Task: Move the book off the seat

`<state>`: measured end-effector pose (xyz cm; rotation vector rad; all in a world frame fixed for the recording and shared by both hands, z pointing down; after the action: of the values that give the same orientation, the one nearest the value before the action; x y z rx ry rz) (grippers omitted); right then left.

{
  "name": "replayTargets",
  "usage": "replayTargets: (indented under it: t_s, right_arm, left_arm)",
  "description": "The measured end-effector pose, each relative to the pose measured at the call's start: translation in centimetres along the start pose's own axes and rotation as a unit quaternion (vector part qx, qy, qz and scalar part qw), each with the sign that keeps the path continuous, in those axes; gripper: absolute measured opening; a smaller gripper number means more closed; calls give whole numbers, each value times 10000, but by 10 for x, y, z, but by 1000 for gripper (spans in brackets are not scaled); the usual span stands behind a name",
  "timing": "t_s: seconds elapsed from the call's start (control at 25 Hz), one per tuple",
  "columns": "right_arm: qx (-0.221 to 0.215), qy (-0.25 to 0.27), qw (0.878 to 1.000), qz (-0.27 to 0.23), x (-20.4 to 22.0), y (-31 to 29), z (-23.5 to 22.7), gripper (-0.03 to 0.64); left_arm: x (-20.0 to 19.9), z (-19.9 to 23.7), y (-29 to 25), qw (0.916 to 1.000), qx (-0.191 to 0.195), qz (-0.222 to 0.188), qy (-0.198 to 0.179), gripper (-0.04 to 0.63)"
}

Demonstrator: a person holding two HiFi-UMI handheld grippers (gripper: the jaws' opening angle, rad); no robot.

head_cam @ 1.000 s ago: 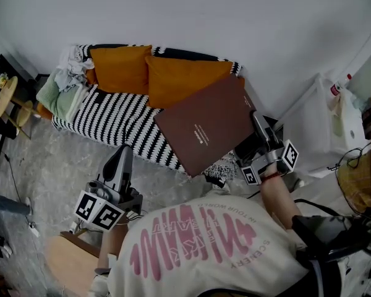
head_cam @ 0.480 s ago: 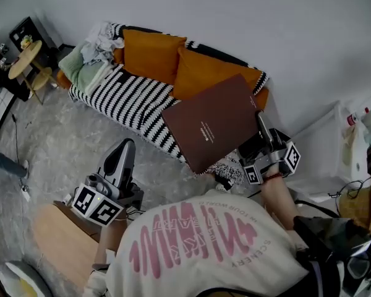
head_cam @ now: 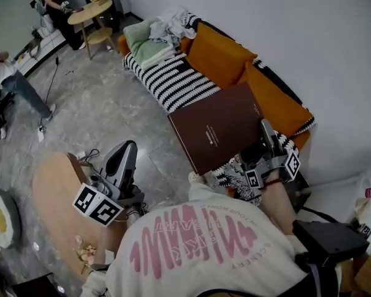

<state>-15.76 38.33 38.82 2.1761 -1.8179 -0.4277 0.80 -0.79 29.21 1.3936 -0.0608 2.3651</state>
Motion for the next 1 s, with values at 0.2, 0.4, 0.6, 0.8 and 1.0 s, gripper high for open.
replayTargets:
  t_s: [0.2, 0.4, 0.6, 0.8, 1.0]
  right_arm:
    - [53, -336, 9968, 726, 26, -67, -30, 160]
    - [194, -611, 9891, 1326, 42, -130, -67, 160]
    - [228, -812, 9800, 1804, 61, -187, -89, 160]
    - [261, -894, 9702, 2238, 73, -246, -116, 160]
    - [198, -962, 9632, 2501, 81, -288, -130, 160]
  left_arm:
    - [-16, 15, 32, 9964, -739, -380, -148, 8]
    - [-23, 33, 46, 9862, -1476, -745, -53, 8]
    - [-47, 51, 54, 9716, -1982, -1289, -73, 8]
    - [-58, 77, 43, 9598, -2321, -1580, -16, 8]
    - [-71, 94, 28, 9547, -2443, -1697, -85, 8]
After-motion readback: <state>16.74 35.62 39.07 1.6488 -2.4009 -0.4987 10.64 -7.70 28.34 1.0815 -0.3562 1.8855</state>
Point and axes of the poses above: the fingertips, and each gripper's own axes: y backward along the fingers, z to its left, x out of its underside, the point moved 9 cm from there along y, backward along the fingers, and after that the axes turned 7 degrees about y, right-handed, at the moved point
